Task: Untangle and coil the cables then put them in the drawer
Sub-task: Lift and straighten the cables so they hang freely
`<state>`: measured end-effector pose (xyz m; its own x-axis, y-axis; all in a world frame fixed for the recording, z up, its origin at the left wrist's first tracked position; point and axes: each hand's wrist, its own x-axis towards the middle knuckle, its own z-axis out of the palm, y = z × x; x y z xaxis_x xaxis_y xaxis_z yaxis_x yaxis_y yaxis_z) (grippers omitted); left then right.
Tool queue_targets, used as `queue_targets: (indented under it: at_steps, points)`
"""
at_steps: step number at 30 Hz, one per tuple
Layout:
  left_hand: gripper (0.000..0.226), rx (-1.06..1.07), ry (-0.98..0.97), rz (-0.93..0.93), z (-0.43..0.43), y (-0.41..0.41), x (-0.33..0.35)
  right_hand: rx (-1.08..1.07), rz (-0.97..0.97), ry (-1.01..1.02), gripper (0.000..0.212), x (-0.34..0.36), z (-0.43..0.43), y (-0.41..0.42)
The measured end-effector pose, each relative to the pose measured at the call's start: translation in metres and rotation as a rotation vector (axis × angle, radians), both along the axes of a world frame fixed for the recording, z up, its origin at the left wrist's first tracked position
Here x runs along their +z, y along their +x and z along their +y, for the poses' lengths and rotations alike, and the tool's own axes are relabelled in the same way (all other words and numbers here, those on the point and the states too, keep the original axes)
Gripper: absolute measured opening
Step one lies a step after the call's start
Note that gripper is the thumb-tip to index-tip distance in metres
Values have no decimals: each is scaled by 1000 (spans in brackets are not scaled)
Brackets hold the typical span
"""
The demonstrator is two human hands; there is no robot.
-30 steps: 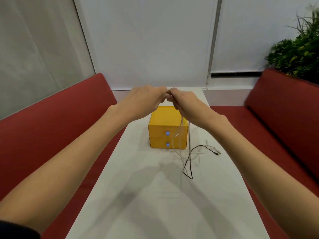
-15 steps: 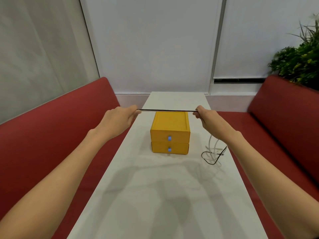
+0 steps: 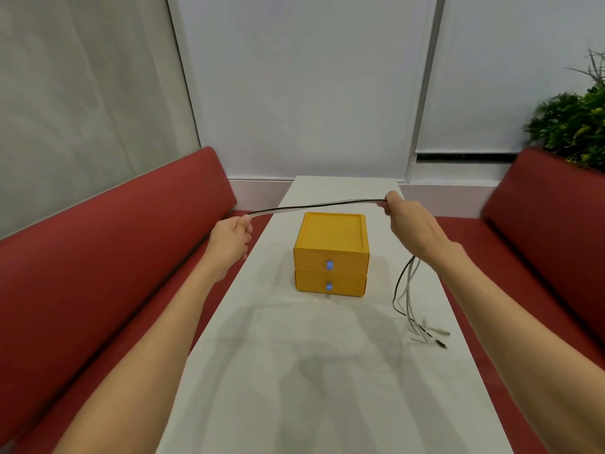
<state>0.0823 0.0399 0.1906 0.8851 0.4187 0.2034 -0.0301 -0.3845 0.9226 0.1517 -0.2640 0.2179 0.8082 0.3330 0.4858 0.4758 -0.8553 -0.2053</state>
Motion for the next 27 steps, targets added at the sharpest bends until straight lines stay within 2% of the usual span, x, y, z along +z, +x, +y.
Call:
queue_targets:
  at_steps: [5, 8, 10, 13, 16, 19, 22, 24, 27]
  points:
    - [25, -227, 15, 102, 2, -15, 4, 35, -87, 27, 15, 28, -5, -7]
    - [30, -320, -13, 163, 3, -18, -5, 49, -134, 23, 16, 43, -4, -9]
    - [41, -407, -63, 228, 6, -18, -9, 85, -146, 8, 14, 51, -1, -13]
    - [77, -564, -77, 361, 8, -15, -1, 159, -159, -81, 12, 60, 10, -22]
    - [94, -630, -104, 303, -7, -12, 22, 241, -173, -174, 10, 62, 26, -32]
    - [71, -631, -32, 109, -38, -12, 52, 280, -185, -245, 7, 61, 38, -36]
    - [46, -585, 170, -73, -78, -14, 75, 295, -174, -286, 9, 64, 44, -39]
    - [38, -546, 272, -150, -96, -11, 79, 304, -168, -301, 12, 66, 43, -41]
    - [31, -518, 242, -175, -106, -10, 66, 348, -187, -321, 17, 65, 34, -45]
